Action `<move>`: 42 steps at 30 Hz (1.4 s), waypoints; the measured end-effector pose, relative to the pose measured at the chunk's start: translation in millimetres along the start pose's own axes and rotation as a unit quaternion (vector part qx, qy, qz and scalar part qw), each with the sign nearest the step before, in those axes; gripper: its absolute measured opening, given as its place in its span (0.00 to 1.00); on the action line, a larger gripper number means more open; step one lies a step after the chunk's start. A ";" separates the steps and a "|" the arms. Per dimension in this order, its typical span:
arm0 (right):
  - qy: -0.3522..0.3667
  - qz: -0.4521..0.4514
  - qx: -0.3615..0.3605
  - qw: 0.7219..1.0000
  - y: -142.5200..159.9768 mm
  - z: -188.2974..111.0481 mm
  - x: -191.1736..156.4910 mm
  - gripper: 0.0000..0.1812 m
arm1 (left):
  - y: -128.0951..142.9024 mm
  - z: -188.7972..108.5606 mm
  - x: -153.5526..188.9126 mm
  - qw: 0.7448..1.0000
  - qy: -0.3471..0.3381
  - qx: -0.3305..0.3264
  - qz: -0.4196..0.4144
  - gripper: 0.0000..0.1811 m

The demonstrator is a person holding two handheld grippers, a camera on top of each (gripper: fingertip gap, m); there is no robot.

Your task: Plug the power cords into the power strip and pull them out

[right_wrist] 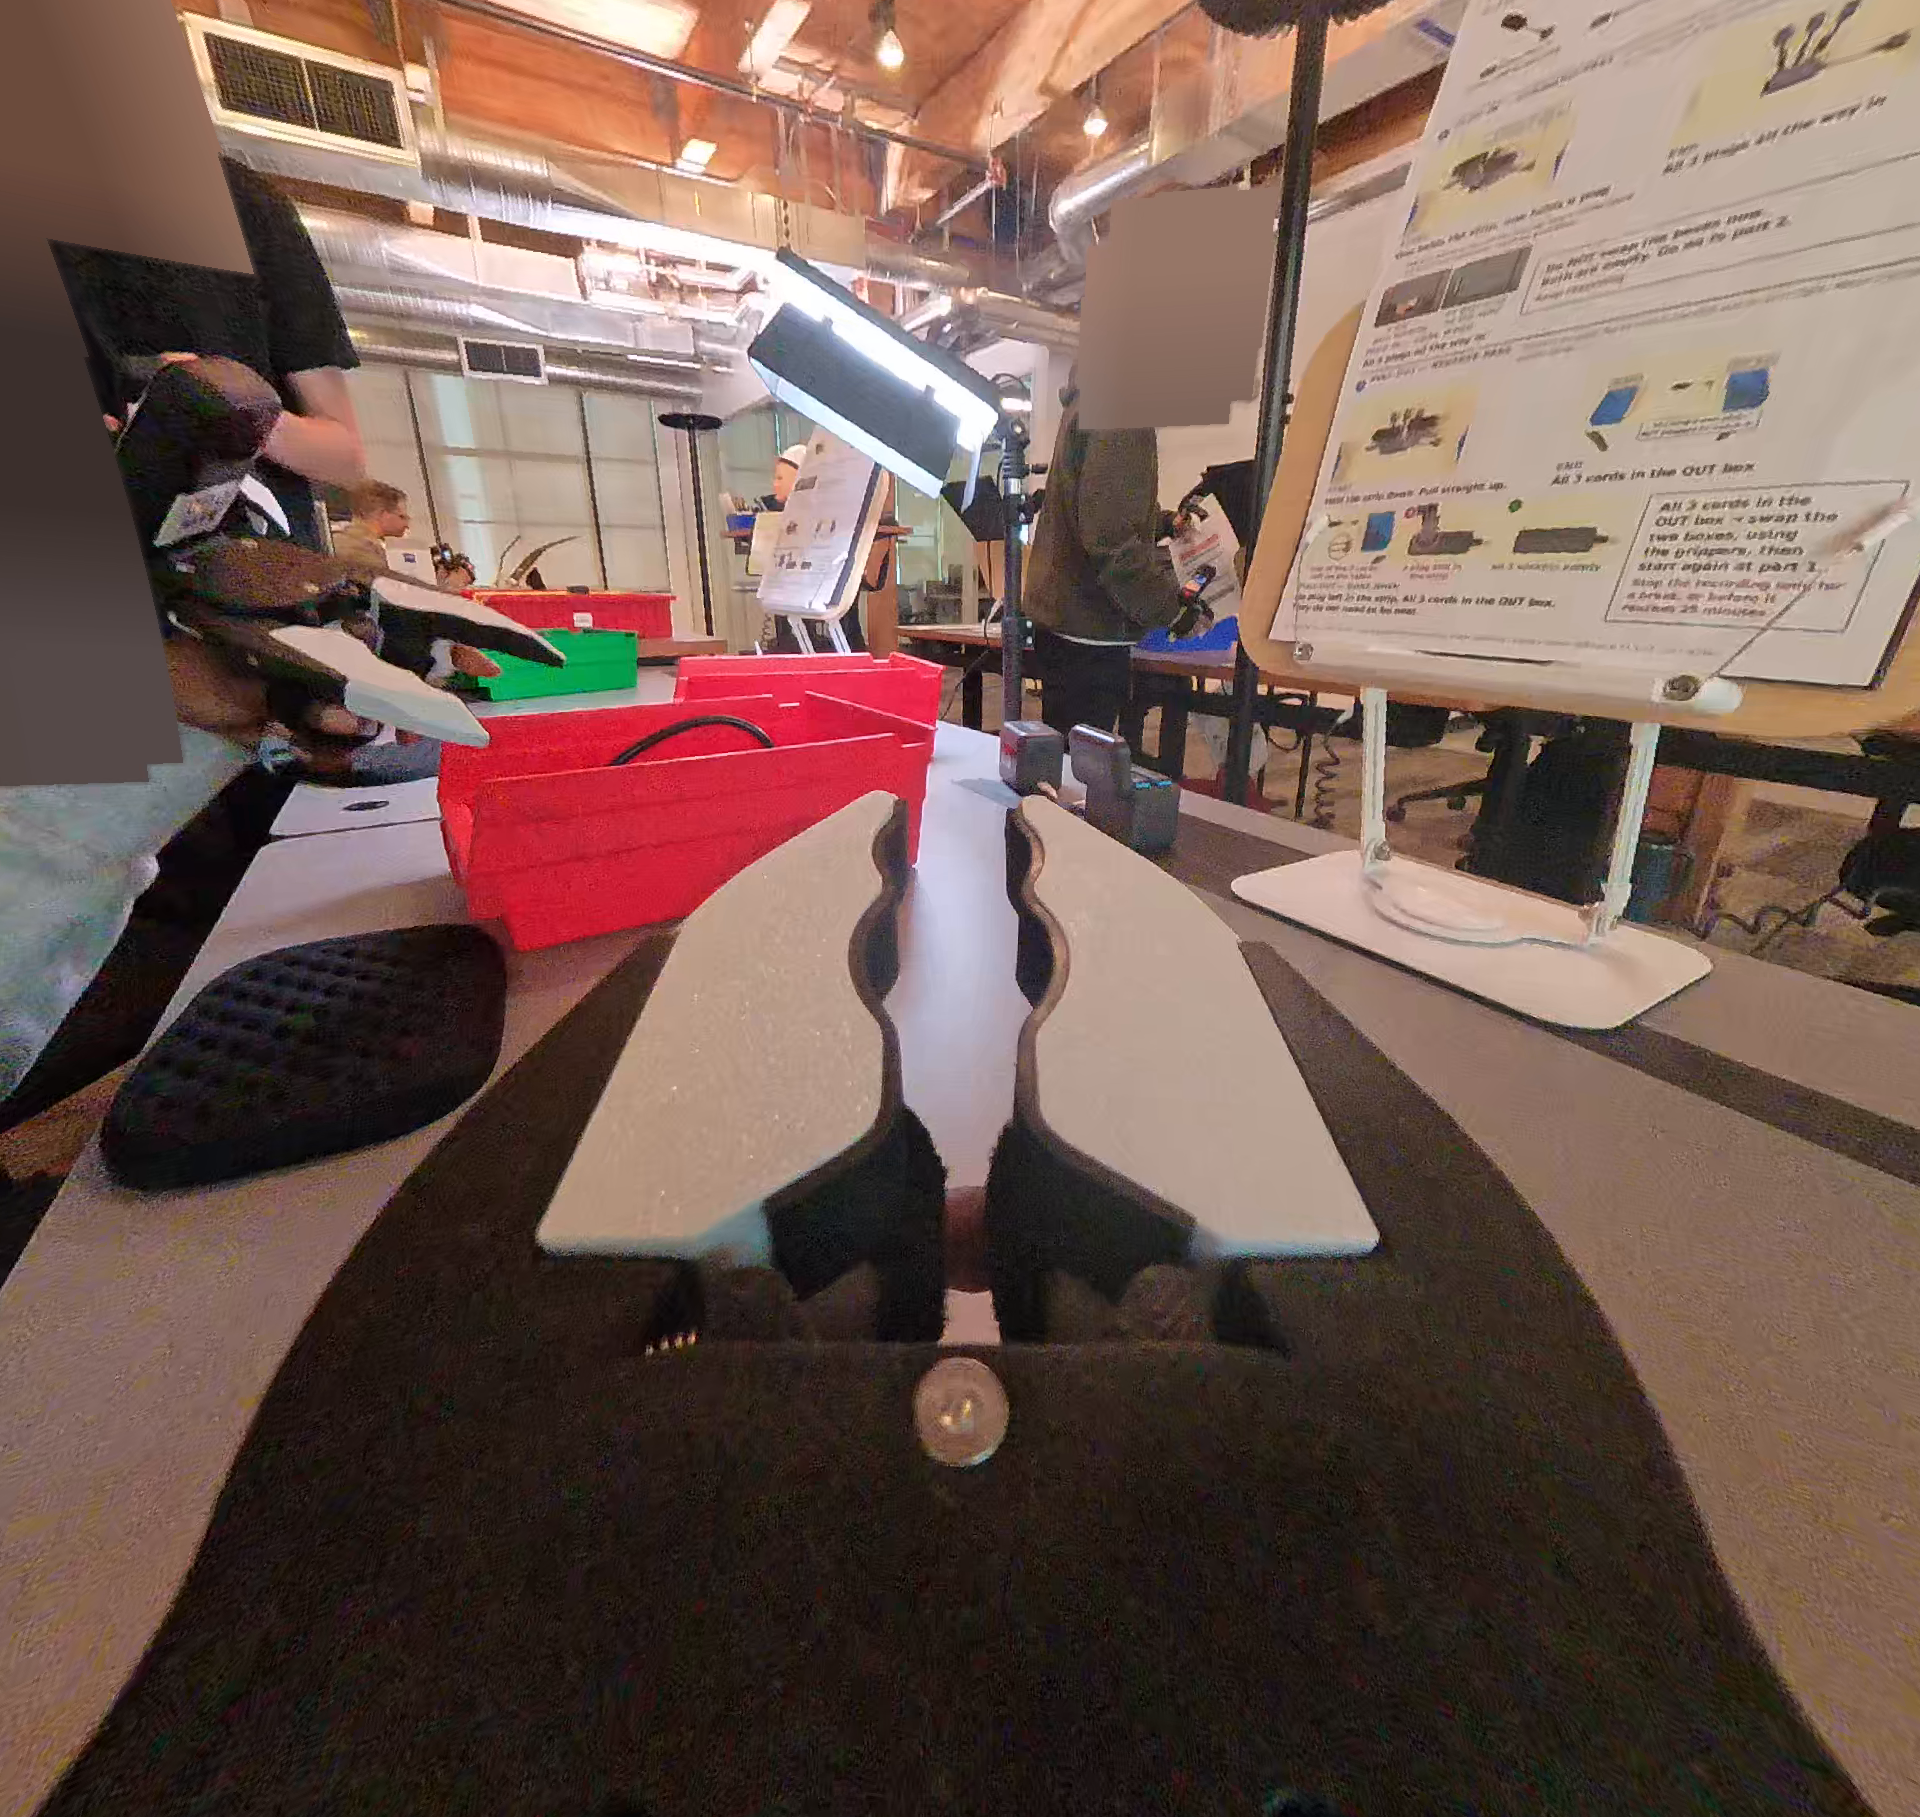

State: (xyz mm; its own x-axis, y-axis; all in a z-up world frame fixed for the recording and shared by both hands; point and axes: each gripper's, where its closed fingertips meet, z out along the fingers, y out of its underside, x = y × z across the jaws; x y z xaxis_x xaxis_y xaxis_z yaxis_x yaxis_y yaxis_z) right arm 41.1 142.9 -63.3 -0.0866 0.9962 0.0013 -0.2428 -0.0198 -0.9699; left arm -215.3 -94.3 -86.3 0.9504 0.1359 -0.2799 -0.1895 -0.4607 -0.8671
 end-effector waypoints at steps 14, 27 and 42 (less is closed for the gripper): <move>0.000 -0.074 -0.041 0.996 19.7 10.1 -11.0 0.13 | 129.7 23.5 -101.5 0.938 -0.013 -0.346 -0.016 0.31; 0.000 -0.093 -0.058 0.994 24.7 11.7 -13.3 0.13 | 152.3 37.7 -113.8 0.915 -0.043 -0.400 -0.006 0.21; -0.001 -0.123 -0.078 0.989 29.7 13.2 -16.9 0.13 | 128.0 36.1 -114.6 0.944 -0.056 -0.325 -0.012 0.15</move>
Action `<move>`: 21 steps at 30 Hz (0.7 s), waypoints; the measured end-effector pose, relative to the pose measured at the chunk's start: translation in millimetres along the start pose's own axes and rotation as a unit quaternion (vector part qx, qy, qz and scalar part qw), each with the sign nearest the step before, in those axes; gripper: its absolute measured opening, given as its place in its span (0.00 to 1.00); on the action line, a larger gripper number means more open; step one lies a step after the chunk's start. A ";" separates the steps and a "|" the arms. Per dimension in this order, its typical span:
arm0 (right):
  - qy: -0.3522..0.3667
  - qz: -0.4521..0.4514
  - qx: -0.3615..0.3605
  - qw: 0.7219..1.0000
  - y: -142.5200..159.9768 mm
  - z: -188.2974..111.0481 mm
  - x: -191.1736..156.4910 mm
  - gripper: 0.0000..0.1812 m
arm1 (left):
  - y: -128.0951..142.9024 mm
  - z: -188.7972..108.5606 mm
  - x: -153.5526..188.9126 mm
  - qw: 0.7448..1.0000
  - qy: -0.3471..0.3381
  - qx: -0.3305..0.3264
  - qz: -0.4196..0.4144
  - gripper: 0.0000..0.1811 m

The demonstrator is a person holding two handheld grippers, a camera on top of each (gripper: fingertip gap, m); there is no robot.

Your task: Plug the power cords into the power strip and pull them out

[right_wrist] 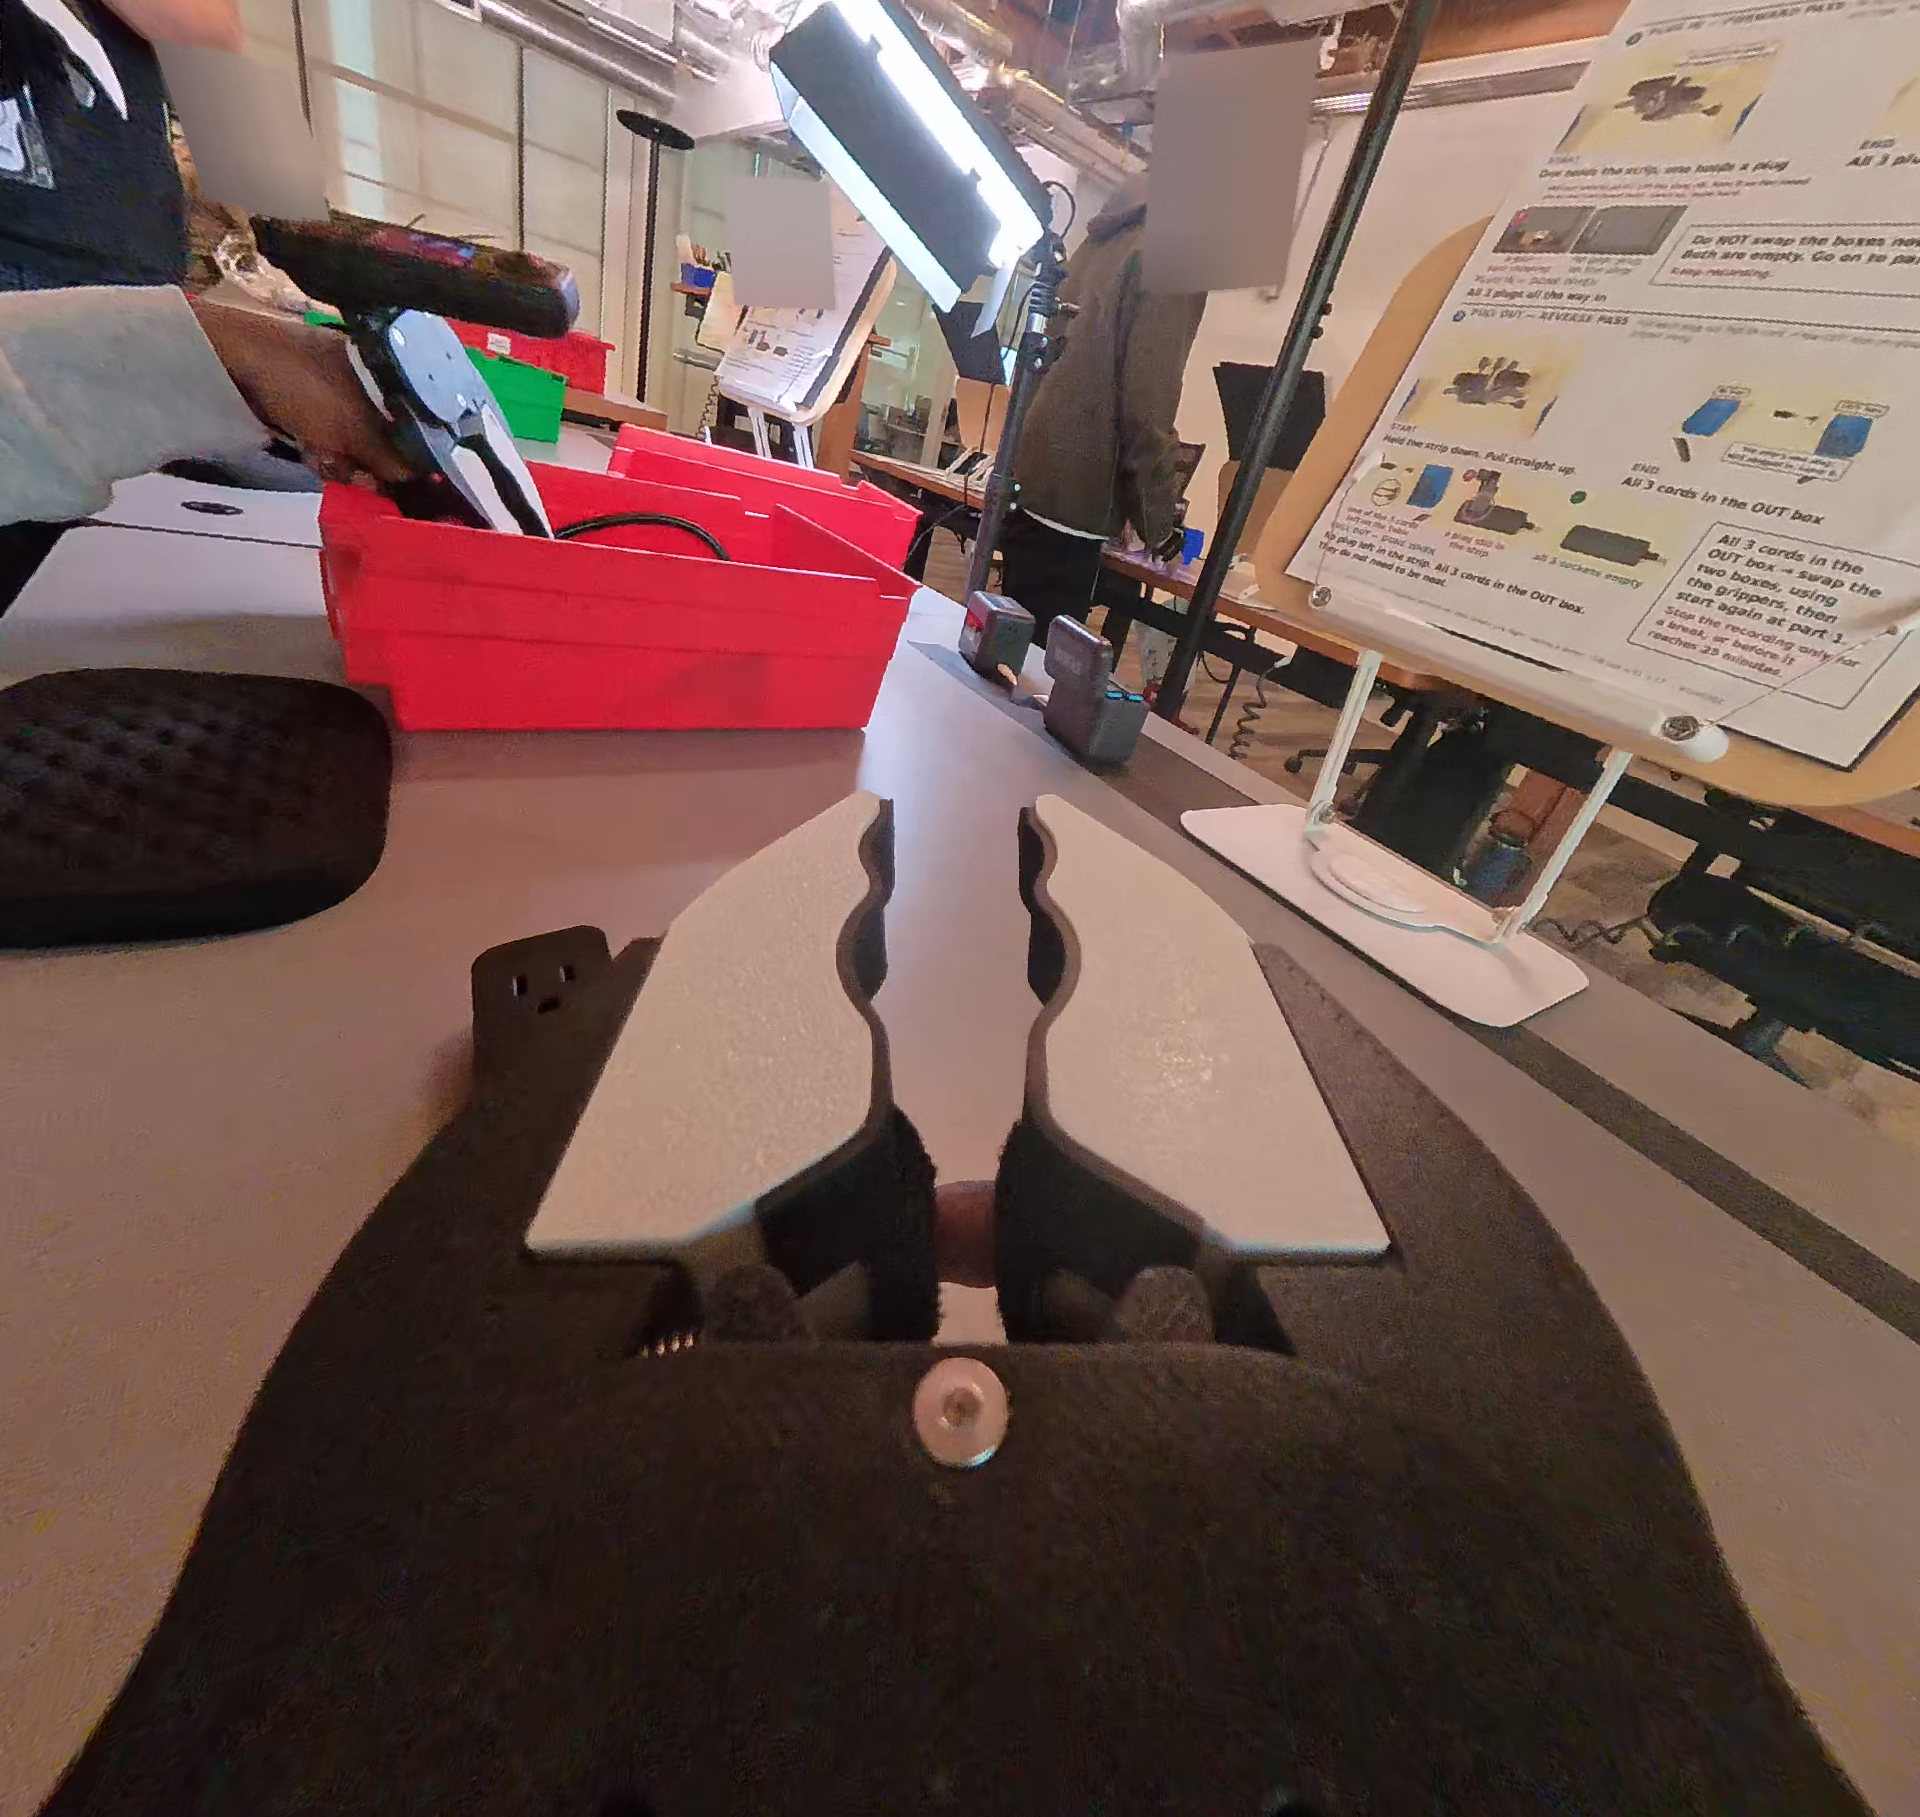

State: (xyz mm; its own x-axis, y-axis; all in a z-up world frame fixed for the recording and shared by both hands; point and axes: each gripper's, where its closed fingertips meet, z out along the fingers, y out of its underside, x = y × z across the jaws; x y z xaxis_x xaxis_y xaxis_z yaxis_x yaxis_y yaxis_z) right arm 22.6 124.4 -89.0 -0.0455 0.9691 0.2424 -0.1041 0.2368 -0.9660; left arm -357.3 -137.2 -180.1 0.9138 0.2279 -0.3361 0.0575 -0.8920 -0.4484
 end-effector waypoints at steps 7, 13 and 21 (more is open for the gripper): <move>-0.005 -0.012 -0.013 1.000 4.2 2.0 -3.9 0.13 | -30.3 -46.4 9.0 0.994 -0.044 0.082 0.062 0.00; -0.011 -0.024 -0.024 0.999 8.0 4.2 -8.0 0.13 | 4.7 -24.5 23.5 0.995 0.026 -0.063 0.070 0.29; -0.018 -0.041 -0.040 0.998 13.2 6.0 -12.1 0.13 | 27.1 3.2 19.5 0.979 0.116 -0.154 0.061 0.27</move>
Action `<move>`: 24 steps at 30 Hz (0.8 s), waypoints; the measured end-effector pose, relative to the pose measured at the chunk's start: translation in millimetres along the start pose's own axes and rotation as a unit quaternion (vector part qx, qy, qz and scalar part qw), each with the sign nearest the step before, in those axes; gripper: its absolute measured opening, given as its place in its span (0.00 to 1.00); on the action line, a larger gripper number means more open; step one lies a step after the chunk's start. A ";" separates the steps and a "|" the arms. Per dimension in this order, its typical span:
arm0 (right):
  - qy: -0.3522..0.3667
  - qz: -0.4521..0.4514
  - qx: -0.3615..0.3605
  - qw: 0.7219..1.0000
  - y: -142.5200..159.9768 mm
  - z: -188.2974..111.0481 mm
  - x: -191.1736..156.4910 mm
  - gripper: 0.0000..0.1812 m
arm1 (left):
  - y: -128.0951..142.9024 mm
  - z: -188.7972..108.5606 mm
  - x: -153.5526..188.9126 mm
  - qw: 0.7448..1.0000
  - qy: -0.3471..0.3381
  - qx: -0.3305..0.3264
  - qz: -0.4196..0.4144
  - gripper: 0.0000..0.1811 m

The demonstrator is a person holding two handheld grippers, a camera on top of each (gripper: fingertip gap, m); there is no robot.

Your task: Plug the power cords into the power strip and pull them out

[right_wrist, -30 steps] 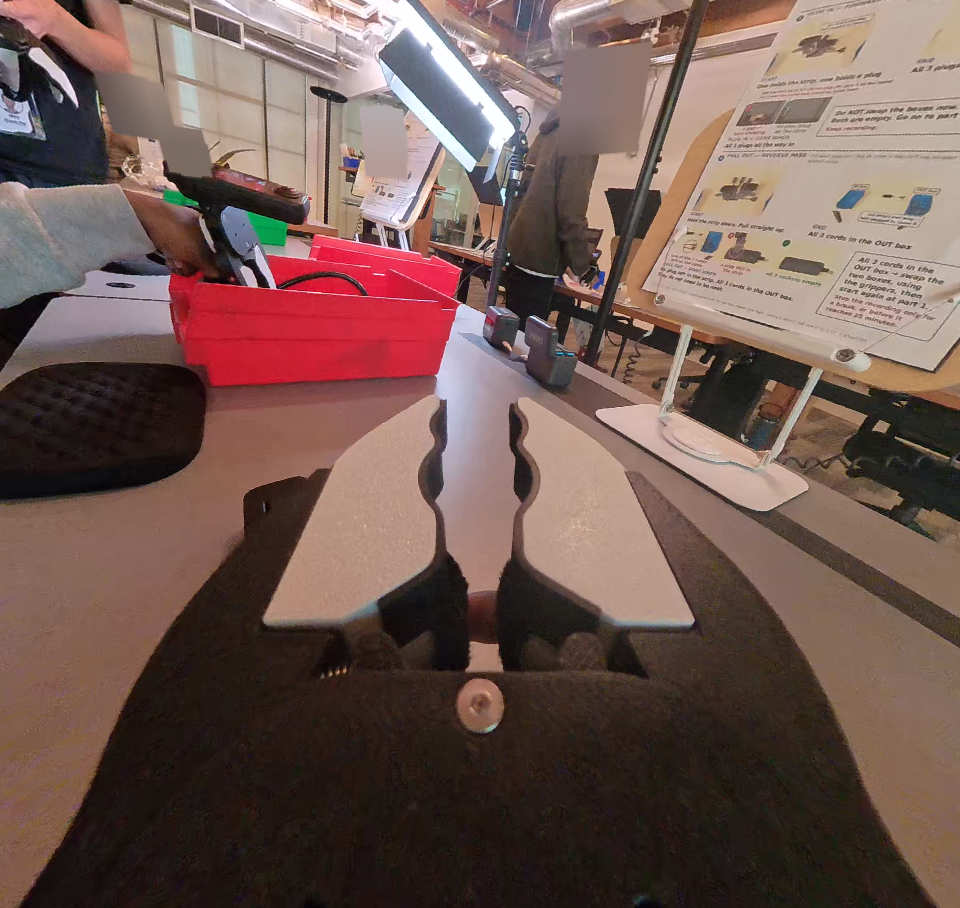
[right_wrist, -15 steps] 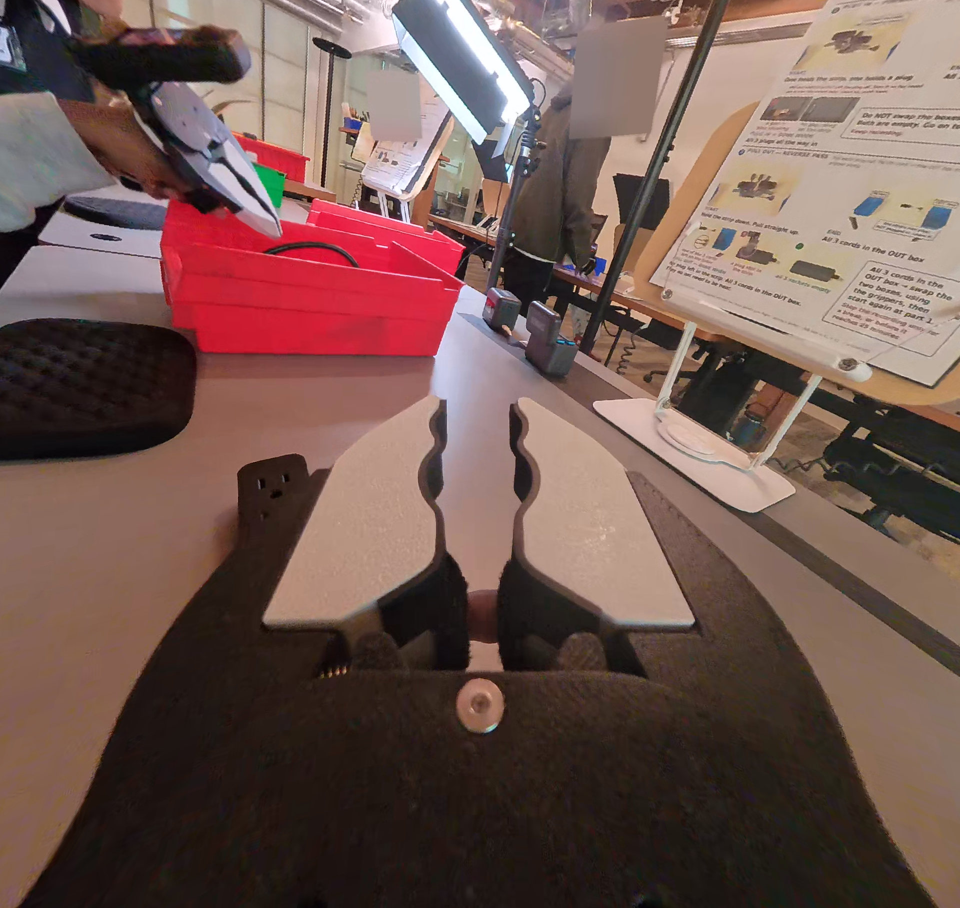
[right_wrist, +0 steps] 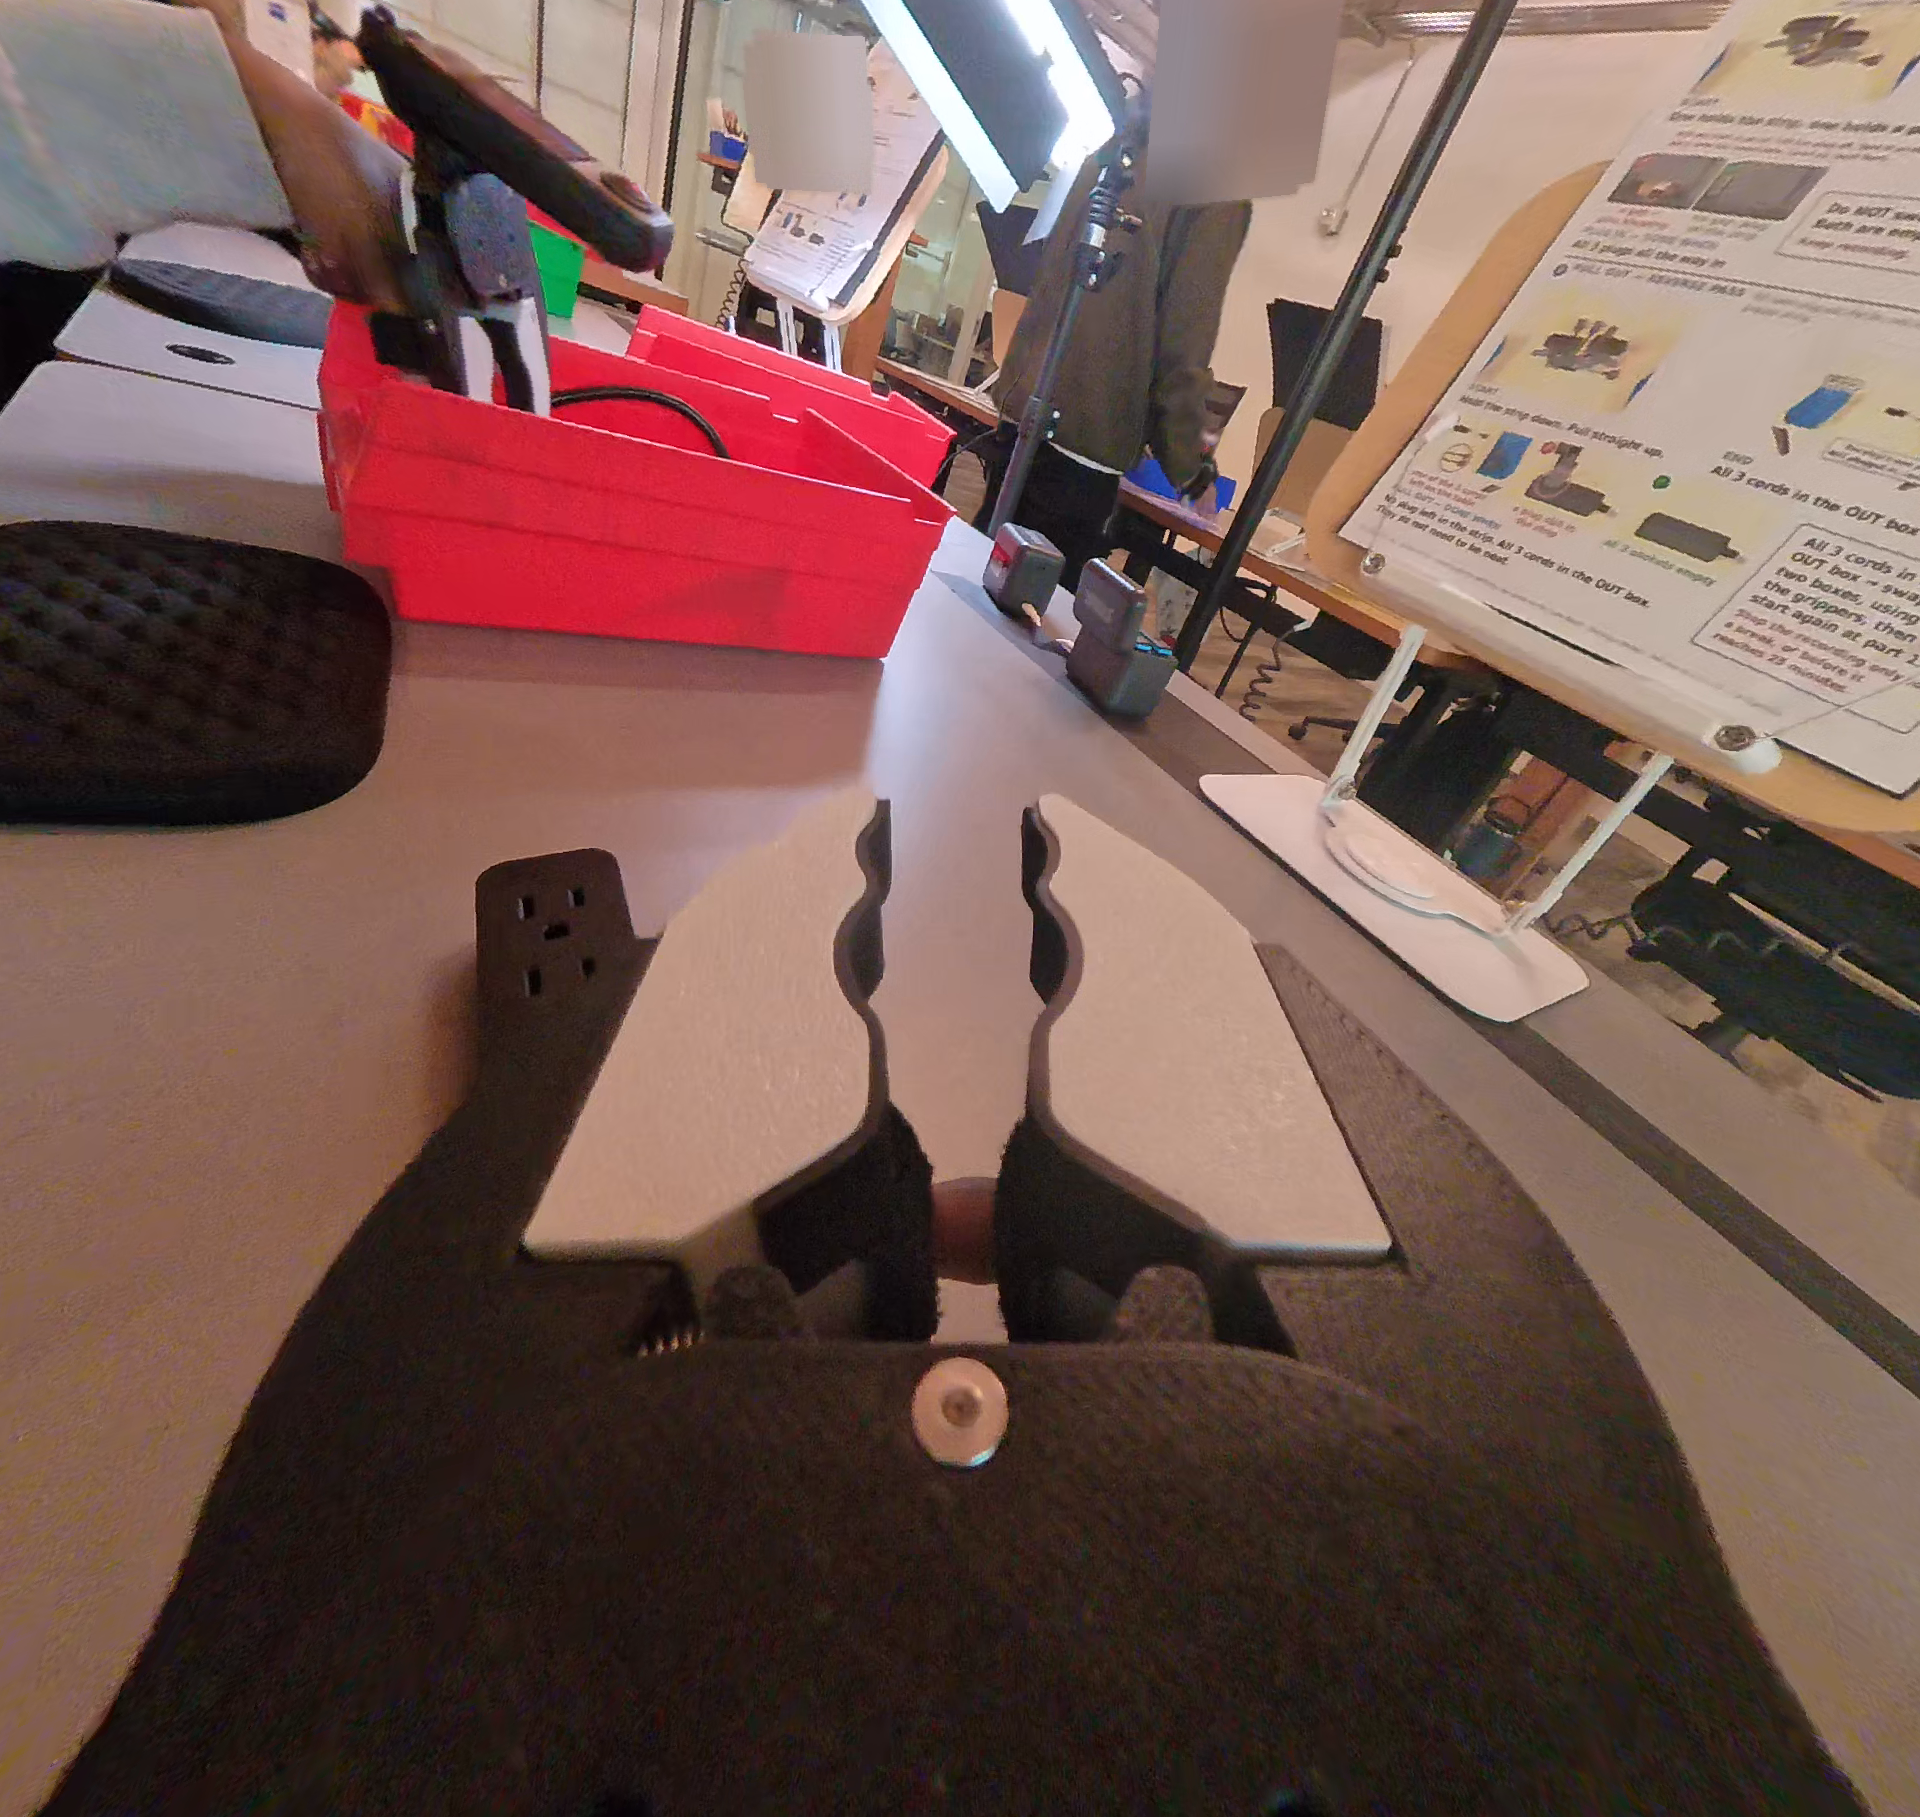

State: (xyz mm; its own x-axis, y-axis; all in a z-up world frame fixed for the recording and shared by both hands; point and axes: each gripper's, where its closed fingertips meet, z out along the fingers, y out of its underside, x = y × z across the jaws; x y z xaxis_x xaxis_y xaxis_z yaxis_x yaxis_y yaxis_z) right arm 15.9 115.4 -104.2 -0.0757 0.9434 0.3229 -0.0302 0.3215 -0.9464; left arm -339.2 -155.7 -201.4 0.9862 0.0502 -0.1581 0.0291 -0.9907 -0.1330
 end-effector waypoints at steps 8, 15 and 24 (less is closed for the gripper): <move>-0.005 -0.013 -0.013 1.000 4.7 2.5 -3.9 0.14 | 14.6 9.7 -4.0 0.999 0.026 -0.043 -0.004 0.23; -0.005 -0.022 -0.019 1.000 6.3 3.4 -5.1 0.14 | 11.9 20.2 -9.1 0.998 -0.031 -0.056 0.011 0.17; -0.004 -0.036 -0.031 0.999 12.0 5.6 -5.3 0.14 | -10.8 -23.3 -11.3 0.994 -0.081 0.074 0.025 0.16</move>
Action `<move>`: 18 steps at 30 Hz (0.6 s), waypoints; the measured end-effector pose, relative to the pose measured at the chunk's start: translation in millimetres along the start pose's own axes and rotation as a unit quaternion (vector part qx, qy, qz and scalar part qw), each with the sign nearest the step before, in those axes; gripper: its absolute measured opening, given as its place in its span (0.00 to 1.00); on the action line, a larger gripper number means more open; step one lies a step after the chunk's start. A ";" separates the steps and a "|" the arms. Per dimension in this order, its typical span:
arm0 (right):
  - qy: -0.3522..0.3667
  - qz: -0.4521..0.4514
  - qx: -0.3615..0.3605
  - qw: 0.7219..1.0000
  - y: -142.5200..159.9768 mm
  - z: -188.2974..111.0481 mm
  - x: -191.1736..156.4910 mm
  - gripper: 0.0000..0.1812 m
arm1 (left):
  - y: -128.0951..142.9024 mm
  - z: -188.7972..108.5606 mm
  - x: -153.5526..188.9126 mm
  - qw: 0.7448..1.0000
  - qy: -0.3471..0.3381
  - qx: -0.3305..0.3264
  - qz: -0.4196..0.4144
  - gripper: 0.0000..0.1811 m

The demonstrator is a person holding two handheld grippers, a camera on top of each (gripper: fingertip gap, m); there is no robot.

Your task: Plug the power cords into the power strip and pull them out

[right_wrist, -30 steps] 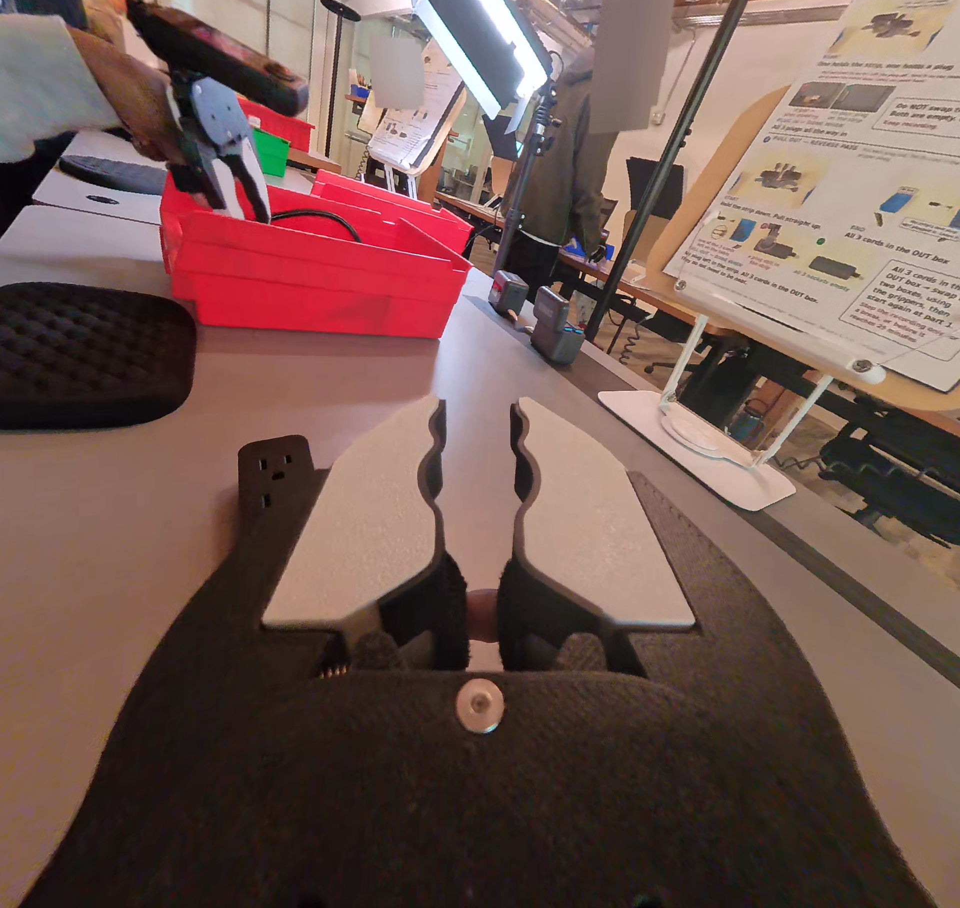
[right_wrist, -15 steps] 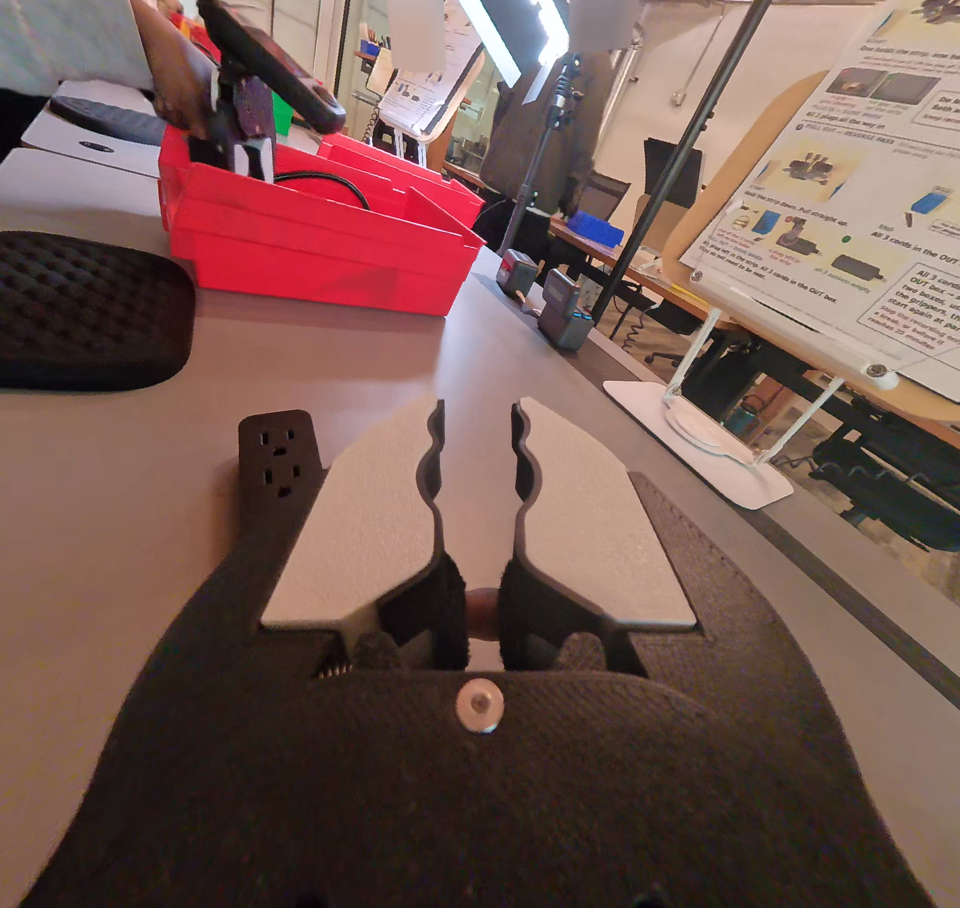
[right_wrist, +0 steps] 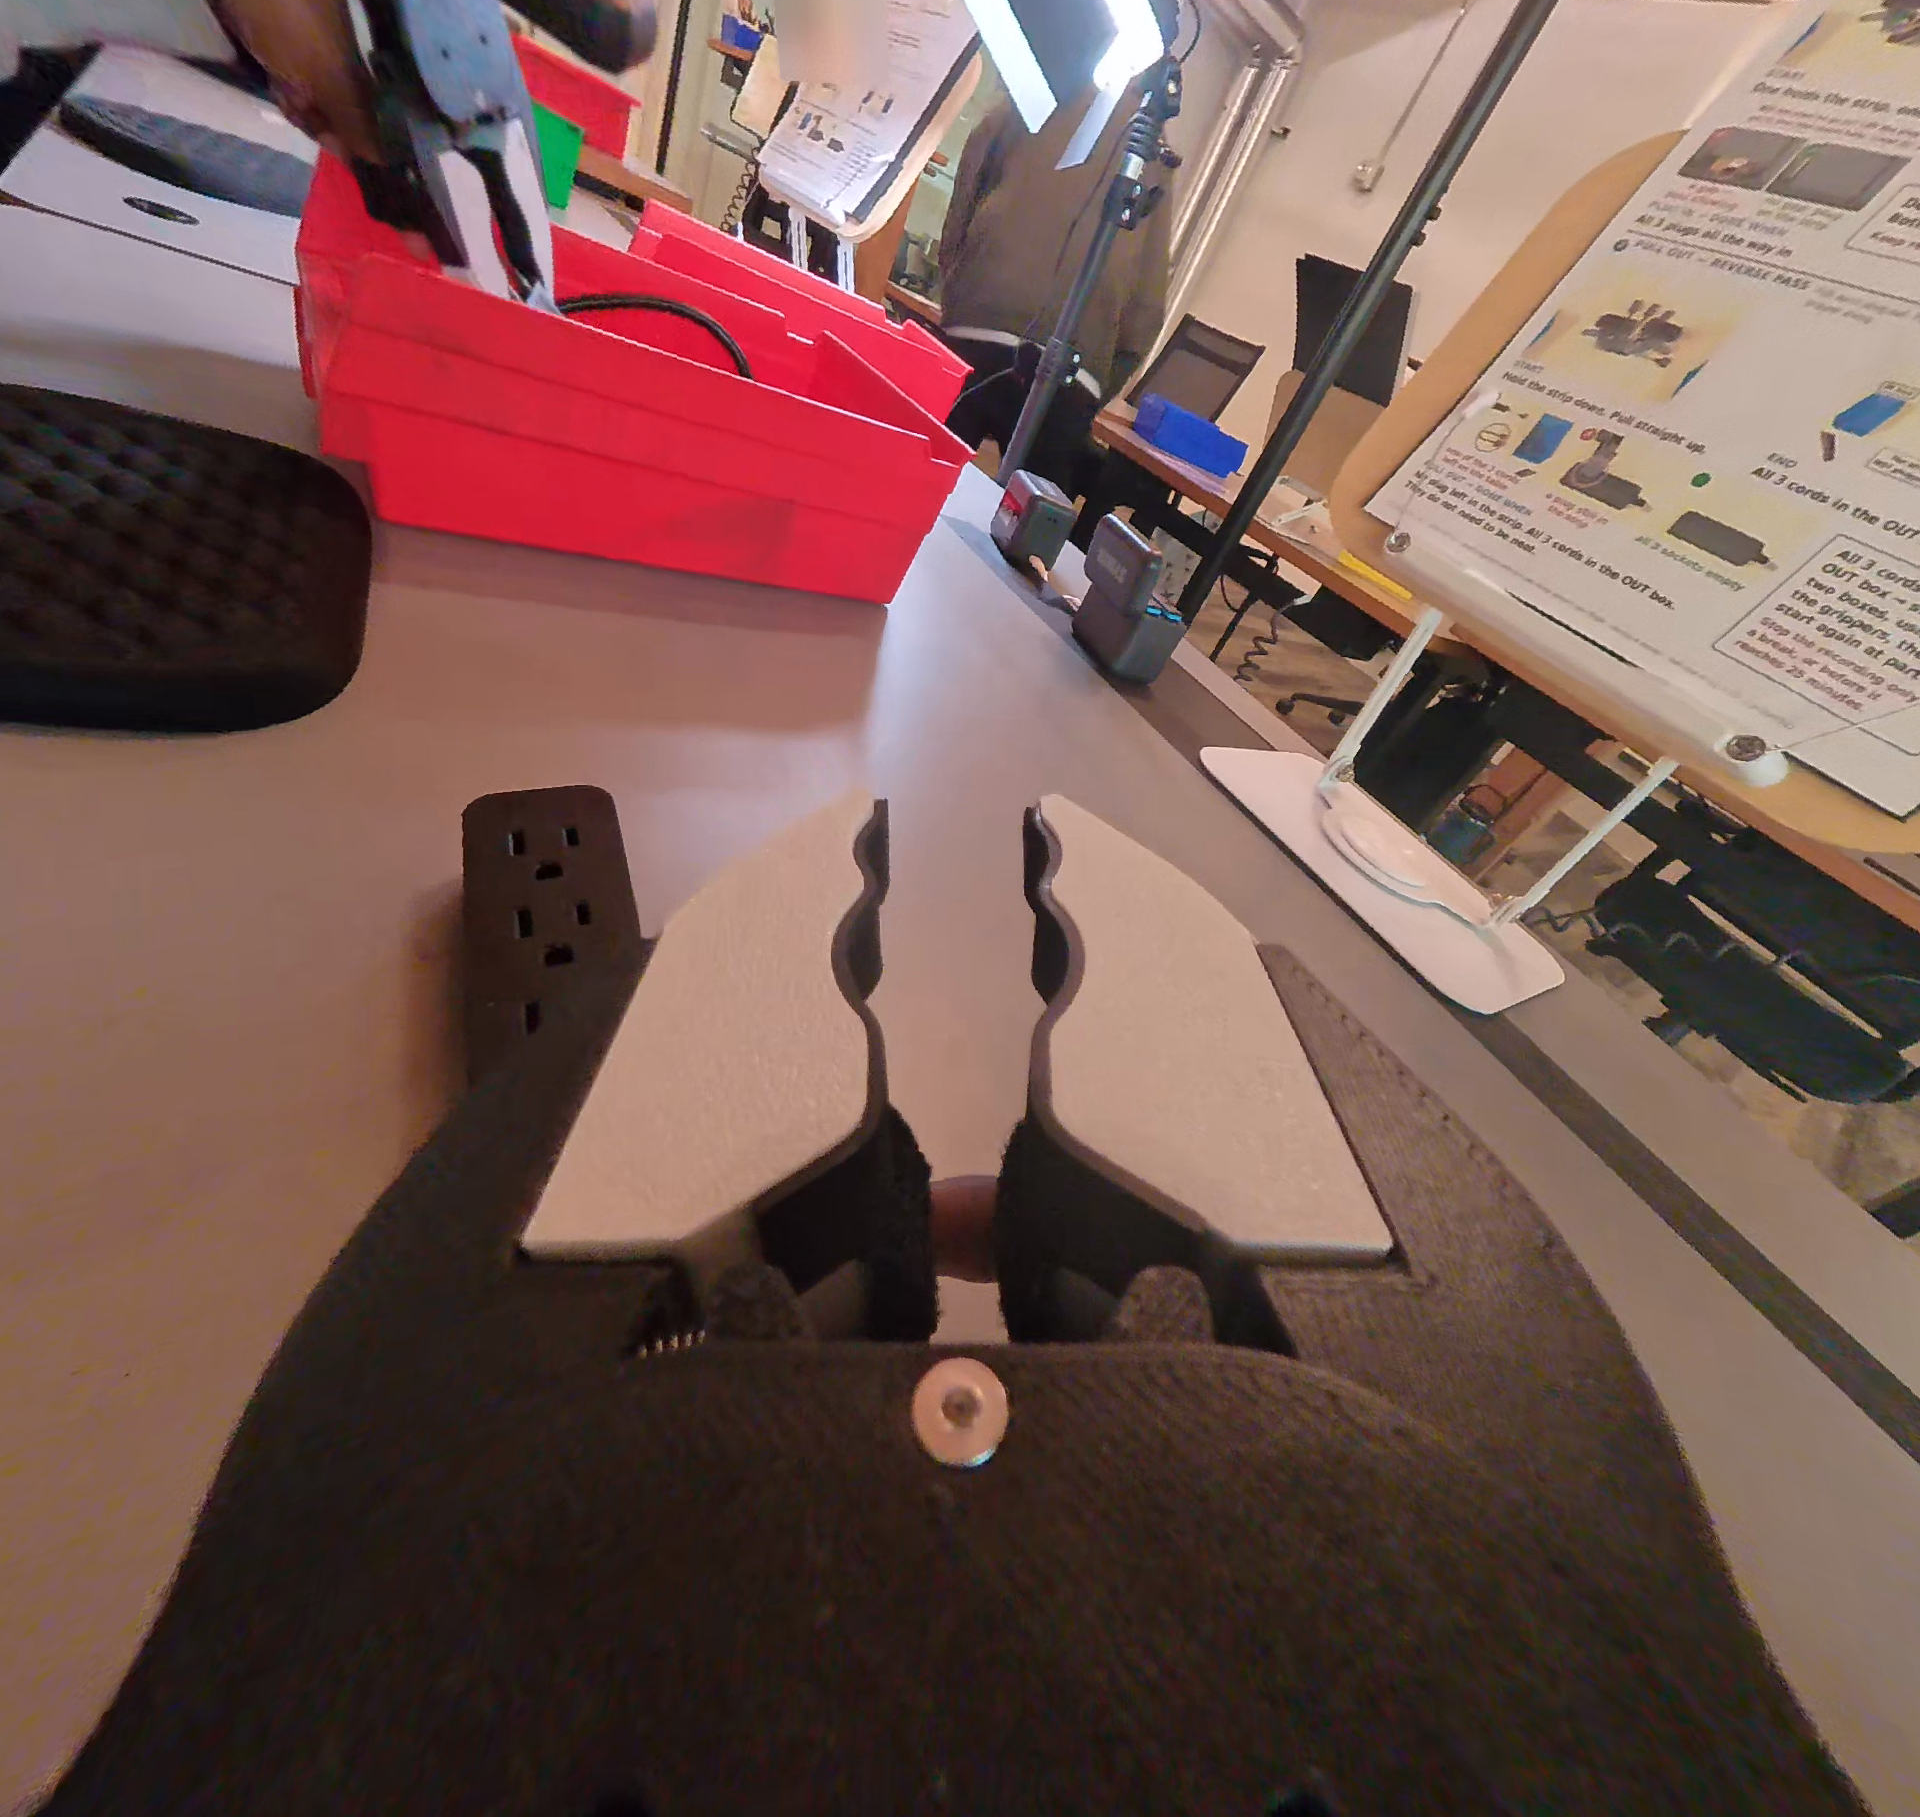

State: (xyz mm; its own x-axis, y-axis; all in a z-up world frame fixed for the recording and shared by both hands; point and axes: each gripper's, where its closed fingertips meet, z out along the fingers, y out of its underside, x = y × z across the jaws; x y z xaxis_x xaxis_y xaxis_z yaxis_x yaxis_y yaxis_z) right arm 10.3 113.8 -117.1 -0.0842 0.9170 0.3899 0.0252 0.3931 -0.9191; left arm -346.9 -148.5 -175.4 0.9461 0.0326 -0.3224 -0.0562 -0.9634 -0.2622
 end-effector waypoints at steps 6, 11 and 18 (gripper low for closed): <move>0.002 -0.008 -0.007 1.000 1.9 1.0 0.2 0.14 | -32.2 -51.7 -9.1 0.990 -0.050 0.127 0.016 0.16; 0.005 -0.009 -0.005 1.000 0.6 0.5 0.4 0.14 | -71.3 -107.0 -19.0 0.958 -0.140 0.247 0.048 0.16; 0.003 -0.007 0.000 1.000 -2.3 -0.8 0.0 0.14 | -142.5 -197.8 -7.2 0.867 -0.204 0.447 0.077 0.16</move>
State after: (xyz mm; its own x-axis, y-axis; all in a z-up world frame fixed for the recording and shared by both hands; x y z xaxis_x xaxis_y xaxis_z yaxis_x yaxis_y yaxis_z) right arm 11.0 112.9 -115.0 -0.0786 0.9117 0.4032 0.0239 0.4061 -0.9135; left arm -282.6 -64.1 44.2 0.7237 0.1886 -0.6638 -0.5700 -0.3789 -0.7291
